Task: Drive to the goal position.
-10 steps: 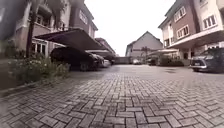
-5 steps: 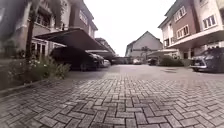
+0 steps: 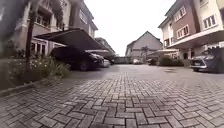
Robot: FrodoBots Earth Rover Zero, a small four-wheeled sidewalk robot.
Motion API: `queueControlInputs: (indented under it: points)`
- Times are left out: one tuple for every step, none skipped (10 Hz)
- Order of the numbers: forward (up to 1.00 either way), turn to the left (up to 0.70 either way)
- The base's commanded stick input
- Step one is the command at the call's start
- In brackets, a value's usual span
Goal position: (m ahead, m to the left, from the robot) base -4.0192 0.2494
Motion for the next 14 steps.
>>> queueControlInputs:
  points:
    - [0.06,-0.13]
    - [0.06,-0.13]
    - [0.06,-0.13]
    - [0.06,-0.13]
    - [0.06,-0.13]
    - [0.06,-0.13]
    - [0.06,-0.13]
    - [0.06,-0.13]
    - [0.06,-0.13]
    - [0.05,-0.50]
    - [0.05,-0.50]
    - [0.05,-0.50]
    - [0.05,-0.50]
    - [0.05,-0.50]
